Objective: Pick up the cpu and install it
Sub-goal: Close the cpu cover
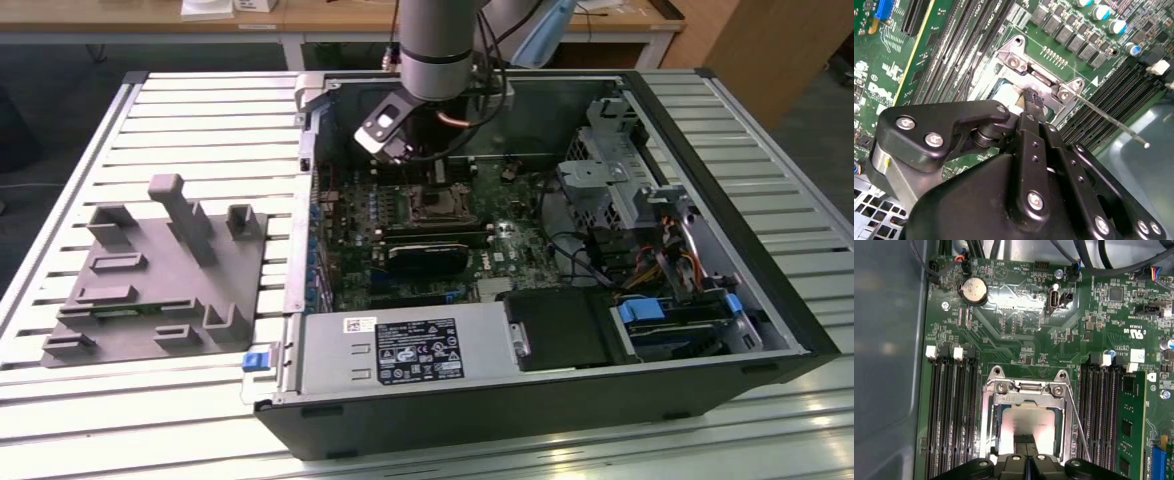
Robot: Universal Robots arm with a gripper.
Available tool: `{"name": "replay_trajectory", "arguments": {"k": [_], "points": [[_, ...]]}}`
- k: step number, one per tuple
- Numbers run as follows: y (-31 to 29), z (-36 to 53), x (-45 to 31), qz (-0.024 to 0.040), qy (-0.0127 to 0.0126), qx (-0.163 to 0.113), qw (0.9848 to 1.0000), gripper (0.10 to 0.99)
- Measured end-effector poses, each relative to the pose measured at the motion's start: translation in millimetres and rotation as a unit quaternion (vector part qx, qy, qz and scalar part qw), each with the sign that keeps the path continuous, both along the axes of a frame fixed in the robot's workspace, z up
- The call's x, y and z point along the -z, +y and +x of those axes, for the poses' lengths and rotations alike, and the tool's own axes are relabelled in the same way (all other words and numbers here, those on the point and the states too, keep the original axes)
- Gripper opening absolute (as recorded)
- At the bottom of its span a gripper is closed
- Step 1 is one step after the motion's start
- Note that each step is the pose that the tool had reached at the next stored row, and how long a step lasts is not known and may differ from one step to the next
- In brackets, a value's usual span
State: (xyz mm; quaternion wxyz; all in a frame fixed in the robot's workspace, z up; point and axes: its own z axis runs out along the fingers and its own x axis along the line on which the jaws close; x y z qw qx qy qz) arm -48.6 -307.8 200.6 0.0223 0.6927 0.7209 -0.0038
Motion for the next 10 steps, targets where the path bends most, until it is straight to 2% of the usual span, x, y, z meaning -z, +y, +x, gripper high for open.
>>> {"name": "replay_trajectory", "arguments": {"k": [5, 10], "points": [[0.1, 0.7, -4.5, 0.0, 0.0001, 0.0, 1.0, 0.106], [0.1, 2.4, -5.0, 0.0, 0.0, 0.0, 1.0, 0.106]]}}
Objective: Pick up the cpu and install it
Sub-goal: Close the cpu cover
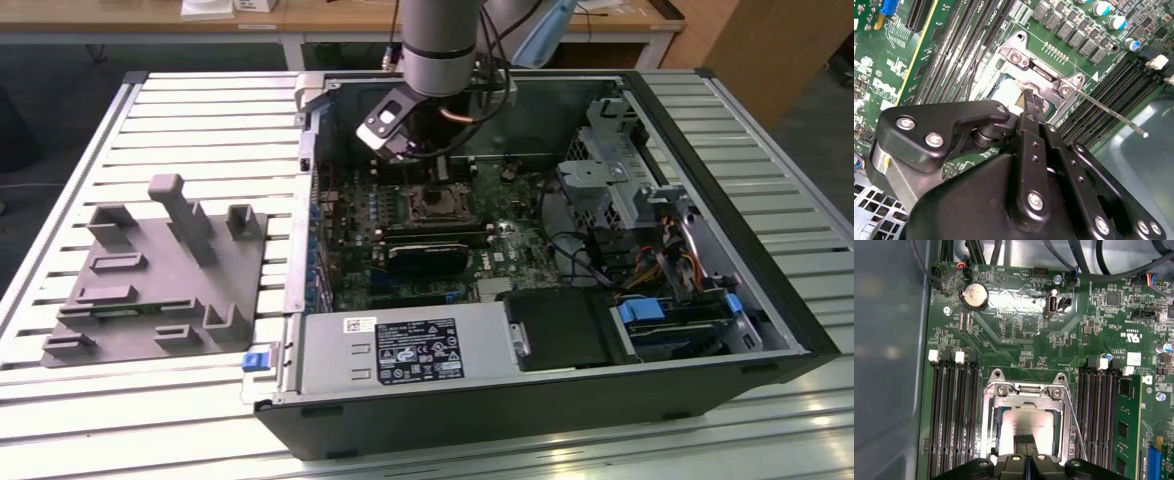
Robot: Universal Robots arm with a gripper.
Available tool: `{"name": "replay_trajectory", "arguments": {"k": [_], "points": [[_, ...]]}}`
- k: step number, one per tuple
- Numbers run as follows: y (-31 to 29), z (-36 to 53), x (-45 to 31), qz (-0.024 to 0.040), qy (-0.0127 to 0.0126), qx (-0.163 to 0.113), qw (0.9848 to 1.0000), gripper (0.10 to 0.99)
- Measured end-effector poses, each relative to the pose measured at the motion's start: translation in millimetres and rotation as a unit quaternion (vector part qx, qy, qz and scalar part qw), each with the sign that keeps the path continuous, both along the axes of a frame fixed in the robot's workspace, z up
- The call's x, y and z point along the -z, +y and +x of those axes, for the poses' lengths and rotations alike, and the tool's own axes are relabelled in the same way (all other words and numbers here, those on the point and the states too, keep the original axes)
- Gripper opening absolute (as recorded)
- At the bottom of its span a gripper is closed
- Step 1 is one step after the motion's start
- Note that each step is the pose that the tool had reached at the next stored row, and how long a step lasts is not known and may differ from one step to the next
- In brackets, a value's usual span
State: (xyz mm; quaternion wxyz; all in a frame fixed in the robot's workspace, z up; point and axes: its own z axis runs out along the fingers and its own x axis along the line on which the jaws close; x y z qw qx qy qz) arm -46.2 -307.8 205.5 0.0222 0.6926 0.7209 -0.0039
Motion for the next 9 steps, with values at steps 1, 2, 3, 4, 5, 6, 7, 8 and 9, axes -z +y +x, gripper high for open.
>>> {"name": "replay_trajectory", "arguments": {"k": [1, 2, 3, 4, 5, 6, 7, 8, 9], "points": [[0.0, 0.7, 0.0, 0.0, 0.0, 0.0, 1.0, 0.106], [0.0, 1.3, 0.0, 0.0, 0.0001, 0.0, 1.0, 0.106], [0.0, 1.6, 0.0, 0.0, 0.0001, 0.0, 1.0, 0.106], [0.0, 2.2, 0.0, 0.0, 0.0001, 0.0, 1.0, 0.106], [0.0, 2.9, 0.0, 0.0, 0.0001, 0.0, 1.0, 0.106], [0.0, 3.6, 0.0, 0.0, 0.0001, 0.0, 1.0, 0.106], [0.0, 4.5, 0.0, 0.0, 0.0001, 0.0, 1.0, 0.106], [0.0, 5.5, 0.0, 0.0, 0.0001, 0.0, 1.0, 0.106], [0.0, 6.3, 0.0, 0.0, 0.0001, 0.0, 1.0, 0.106]]}}
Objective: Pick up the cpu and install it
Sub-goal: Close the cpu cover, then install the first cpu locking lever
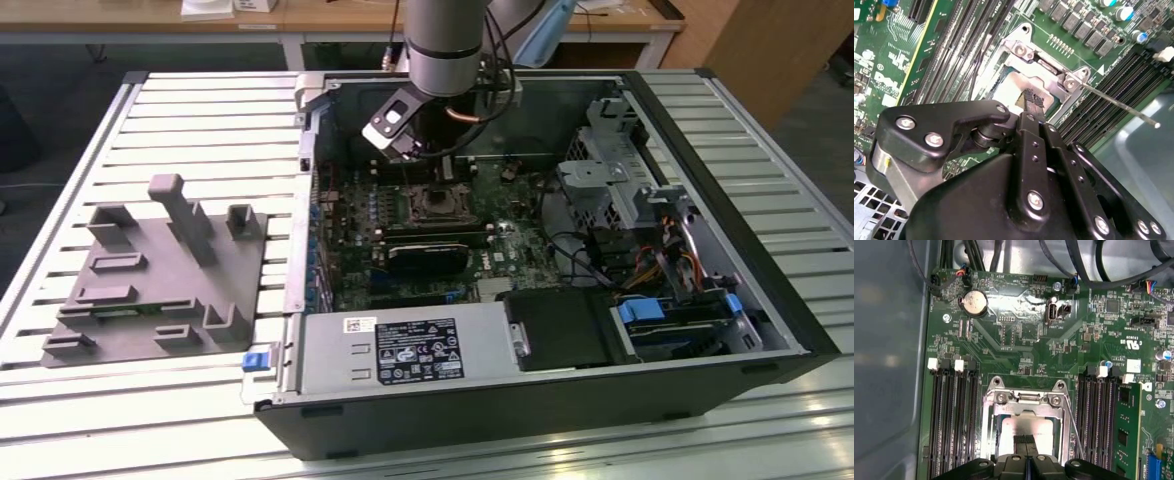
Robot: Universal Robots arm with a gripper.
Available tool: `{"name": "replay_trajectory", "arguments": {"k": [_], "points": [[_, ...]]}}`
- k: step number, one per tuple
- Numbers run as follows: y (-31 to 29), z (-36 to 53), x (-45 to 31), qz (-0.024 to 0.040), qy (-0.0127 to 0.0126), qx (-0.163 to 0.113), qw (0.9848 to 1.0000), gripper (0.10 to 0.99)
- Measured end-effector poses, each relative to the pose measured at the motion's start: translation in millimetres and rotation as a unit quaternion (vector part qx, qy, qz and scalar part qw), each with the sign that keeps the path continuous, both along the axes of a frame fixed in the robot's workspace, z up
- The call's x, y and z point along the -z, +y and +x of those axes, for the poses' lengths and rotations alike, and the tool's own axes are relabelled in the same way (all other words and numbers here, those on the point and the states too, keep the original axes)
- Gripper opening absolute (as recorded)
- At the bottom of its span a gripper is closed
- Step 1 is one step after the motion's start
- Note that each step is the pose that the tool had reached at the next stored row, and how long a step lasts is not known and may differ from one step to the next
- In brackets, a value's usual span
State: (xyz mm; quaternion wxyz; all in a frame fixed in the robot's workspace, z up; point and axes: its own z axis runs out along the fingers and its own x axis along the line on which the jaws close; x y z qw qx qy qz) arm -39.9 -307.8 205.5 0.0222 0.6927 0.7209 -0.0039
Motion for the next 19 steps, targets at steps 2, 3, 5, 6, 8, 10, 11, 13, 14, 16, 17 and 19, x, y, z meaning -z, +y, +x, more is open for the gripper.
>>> {"name": "replay_trajectory", "arguments": {"k": [2, 3, 5, 6, 8, 10, 11, 13, 14, 16, 17, 19], "points": [[0.0, 1.5, 0.0, 0.0, 0.0001, 0.0, 1.0, 0.106], [0.0, 2.1, 0.0, 0.0, 0.0001, 0.0, 1.0, 0.106], [0.0, 2.5, 0.0, 0.0, 0.0001, 0.0, 1.0, 0.106], [0.0, 2.5, 0.0, 0.0, 0.0001, 0.0, 1.0, 0.106], [0.0, 2.6, 0.0, 0.0, 0.0001, 0.0, 1.0, 0.106], [0.0, 2.6, 0.0, 0.0, 0.0001, 0.0, 1.0, 0.106], [0.0, 2.6, -0.2, -0.0001, 0.0001, 0.0, 1.0, 0.106], [0.0, 2.6, -1.1, -0.0001, 0.0001, 0.0, 1.0, 0.106], [0.0, 2.6, -1.7, 0.0, 0.0, 0.0, 1.0, 0.106], [0.0, 2.6, -3.5, 0.0, 0.0001, 0.0, 1.0, 0.106], [0.0, 2.6, -4.8, 0.0, 0.0001, 0.0, 1.0, 0.106], [0.0, 2.6, -7.6, 0.0, 0.0001, 0.0, 1.0, 0.106]]}}
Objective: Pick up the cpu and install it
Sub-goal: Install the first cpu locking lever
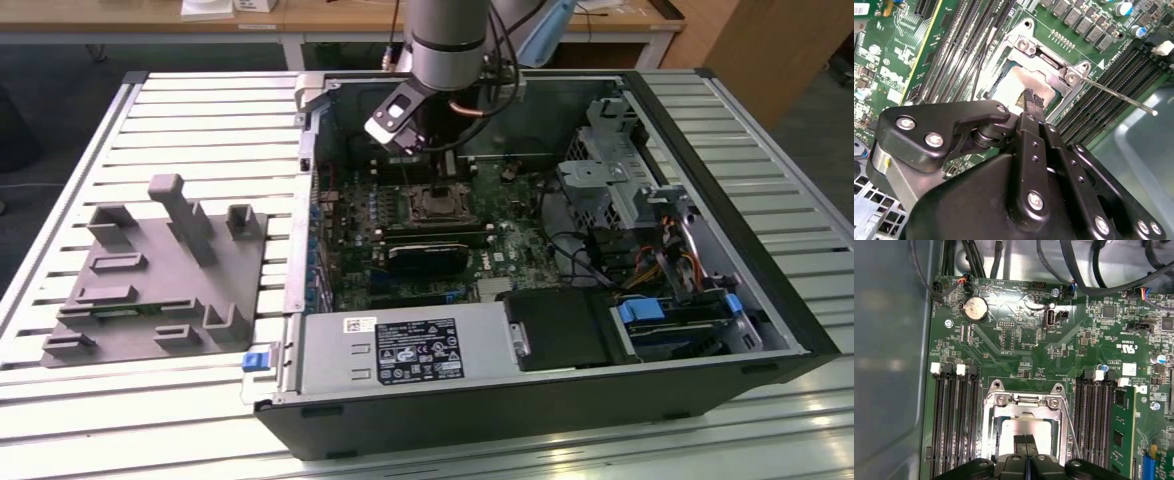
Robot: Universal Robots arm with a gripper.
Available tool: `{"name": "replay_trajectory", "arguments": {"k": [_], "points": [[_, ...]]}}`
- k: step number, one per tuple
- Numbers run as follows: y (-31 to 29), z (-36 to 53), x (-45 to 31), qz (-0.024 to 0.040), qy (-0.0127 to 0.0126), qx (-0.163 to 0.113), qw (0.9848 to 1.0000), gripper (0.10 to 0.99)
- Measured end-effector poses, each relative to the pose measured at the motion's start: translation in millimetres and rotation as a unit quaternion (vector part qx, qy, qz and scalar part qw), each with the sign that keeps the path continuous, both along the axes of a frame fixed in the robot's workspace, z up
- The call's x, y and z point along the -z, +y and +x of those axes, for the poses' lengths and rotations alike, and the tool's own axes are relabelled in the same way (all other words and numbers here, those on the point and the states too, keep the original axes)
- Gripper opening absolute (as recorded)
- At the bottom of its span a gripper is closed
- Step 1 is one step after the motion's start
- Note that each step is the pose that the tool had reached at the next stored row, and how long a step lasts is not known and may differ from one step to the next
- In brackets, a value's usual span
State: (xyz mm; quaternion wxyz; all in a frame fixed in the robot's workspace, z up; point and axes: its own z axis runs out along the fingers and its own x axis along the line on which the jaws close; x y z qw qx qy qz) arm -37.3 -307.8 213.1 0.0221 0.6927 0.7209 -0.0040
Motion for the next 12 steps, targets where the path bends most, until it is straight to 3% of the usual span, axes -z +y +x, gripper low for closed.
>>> {"name": "replay_trajectory", "arguments": {"k": [12], "points": [[0.0, 0.0, -18.2, -0.0006, 0.0, 0.0, 1.0, 0.106]]}}
